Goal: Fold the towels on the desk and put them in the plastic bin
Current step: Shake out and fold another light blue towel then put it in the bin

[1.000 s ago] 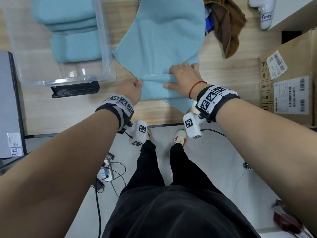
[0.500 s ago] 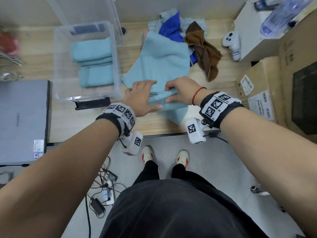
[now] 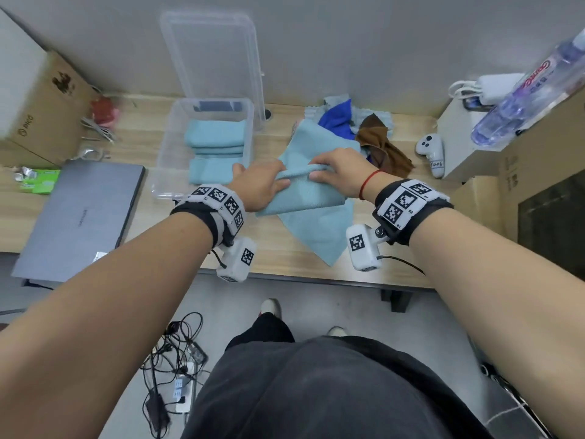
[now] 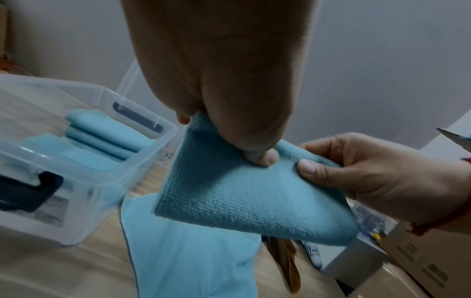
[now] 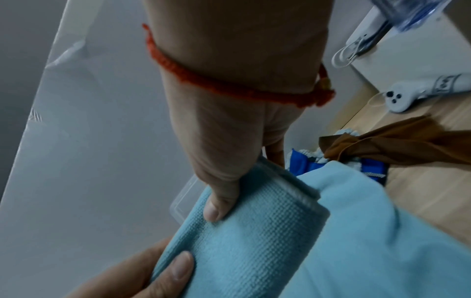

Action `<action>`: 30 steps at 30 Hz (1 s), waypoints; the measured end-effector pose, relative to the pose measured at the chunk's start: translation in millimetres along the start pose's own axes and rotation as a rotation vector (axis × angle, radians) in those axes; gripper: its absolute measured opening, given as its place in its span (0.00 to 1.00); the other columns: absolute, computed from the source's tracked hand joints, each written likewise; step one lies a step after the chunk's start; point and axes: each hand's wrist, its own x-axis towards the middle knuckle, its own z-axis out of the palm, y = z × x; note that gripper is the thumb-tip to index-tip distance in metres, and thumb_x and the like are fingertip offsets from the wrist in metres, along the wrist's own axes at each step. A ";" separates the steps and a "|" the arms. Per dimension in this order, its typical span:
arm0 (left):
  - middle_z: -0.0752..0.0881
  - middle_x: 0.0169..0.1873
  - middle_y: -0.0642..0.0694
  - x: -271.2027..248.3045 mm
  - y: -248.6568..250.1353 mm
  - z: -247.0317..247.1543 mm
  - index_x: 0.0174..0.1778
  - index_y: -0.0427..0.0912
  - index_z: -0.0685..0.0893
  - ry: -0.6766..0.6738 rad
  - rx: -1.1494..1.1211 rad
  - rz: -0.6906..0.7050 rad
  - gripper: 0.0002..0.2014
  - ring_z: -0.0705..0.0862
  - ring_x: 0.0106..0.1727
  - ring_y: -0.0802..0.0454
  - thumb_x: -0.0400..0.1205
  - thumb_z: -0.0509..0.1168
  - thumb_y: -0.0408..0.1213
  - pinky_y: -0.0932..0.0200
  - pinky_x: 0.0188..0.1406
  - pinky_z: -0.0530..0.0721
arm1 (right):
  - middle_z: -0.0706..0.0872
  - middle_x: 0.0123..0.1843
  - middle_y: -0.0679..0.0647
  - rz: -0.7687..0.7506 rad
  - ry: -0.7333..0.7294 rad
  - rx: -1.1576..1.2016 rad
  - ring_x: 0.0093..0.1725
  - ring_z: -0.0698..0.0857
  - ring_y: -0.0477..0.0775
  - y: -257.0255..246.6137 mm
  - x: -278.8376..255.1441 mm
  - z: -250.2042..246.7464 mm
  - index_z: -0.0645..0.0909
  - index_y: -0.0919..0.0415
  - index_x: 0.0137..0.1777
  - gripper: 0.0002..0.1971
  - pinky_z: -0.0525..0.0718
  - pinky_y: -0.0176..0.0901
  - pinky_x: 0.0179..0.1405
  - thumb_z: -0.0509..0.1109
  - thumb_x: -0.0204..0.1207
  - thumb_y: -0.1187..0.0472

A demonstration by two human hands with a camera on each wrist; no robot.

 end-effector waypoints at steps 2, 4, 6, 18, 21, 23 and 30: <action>0.84 0.58 0.47 2.3 -21.5 -11.5 0.63 0.50 0.76 0.010 -0.043 -0.043 0.13 0.79 0.63 0.43 0.87 0.55 0.50 0.44 0.62 0.65 | 0.87 0.61 0.57 0.001 -0.015 -0.013 0.62 0.82 0.60 -6.1 12.1 -1.7 0.82 0.55 0.69 0.18 0.74 0.45 0.54 0.63 0.84 0.50; 0.85 0.56 0.43 5.2 -43.5 -24.3 0.61 0.47 0.79 0.032 -0.117 -0.057 0.12 0.80 0.61 0.40 0.87 0.57 0.46 0.44 0.63 0.73 | 0.87 0.62 0.57 -0.005 -0.031 -0.022 0.62 0.82 0.60 -12.6 28.0 -3.1 0.81 0.55 0.71 0.18 0.74 0.43 0.53 0.61 0.86 0.52; 0.86 0.57 0.42 11.1 -65.5 -38.8 0.61 0.44 0.82 0.055 -0.166 -0.062 0.12 0.81 0.61 0.39 0.86 0.60 0.43 0.45 0.62 0.76 | 0.87 0.61 0.58 -0.019 -0.053 -0.041 0.61 0.82 0.61 -22.9 48.9 -4.6 0.80 0.56 0.72 0.17 0.71 0.41 0.51 0.60 0.86 0.54; 0.88 0.60 0.47 81.9 -230.6 -95.6 0.64 0.46 0.87 -0.019 -0.060 -0.074 0.15 0.82 0.64 0.46 0.80 0.71 0.37 0.56 0.64 0.76 | 0.82 0.69 0.54 0.076 -0.054 -0.077 0.70 0.77 0.57 -99.4 212.8 23.9 0.78 0.56 0.72 0.18 0.66 0.37 0.51 0.65 0.84 0.54; 0.89 0.55 0.47 103.2 -260.1 -92.2 0.62 0.48 0.88 -0.095 -0.021 -0.060 0.14 0.84 0.56 0.47 0.79 0.71 0.36 0.57 0.58 0.79 | 0.84 0.67 0.57 0.088 -0.125 -0.093 0.66 0.80 0.59 -106.3 247.9 42.3 0.79 0.58 0.70 0.17 0.76 0.45 0.64 0.65 0.83 0.55; 0.90 0.50 0.48 112.8 -271.3 -85.1 0.60 0.50 0.89 -0.151 0.019 -0.049 0.14 0.82 0.48 0.49 0.80 0.71 0.37 0.58 0.51 0.79 | 0.85 0.63 0.57 0.108 -0.169 -0.133 0.63 0.82 0.60 -106.4 261.6 55.0 0.80 0.58 0.68 0.16 0.78 0.47 0.59 0.65 0.83 0.55; 0.75 0.27 0.52 136.5 -288.5 -53.6 0.31 0.53 0.76 -0.330 0.327 0.076 0.14 0.76 0.35 0.44 0.78 0.70 0.34 0.52 0.50 0.66 | 0.88 0.54 0.53 0.067 -0.283 -0.469 0.56 0.84 0.59 -101.5 295.6 93.4 0.82 0.48 0.63 0.13 0.69 0.53 0.63 0.63 0.81 0.53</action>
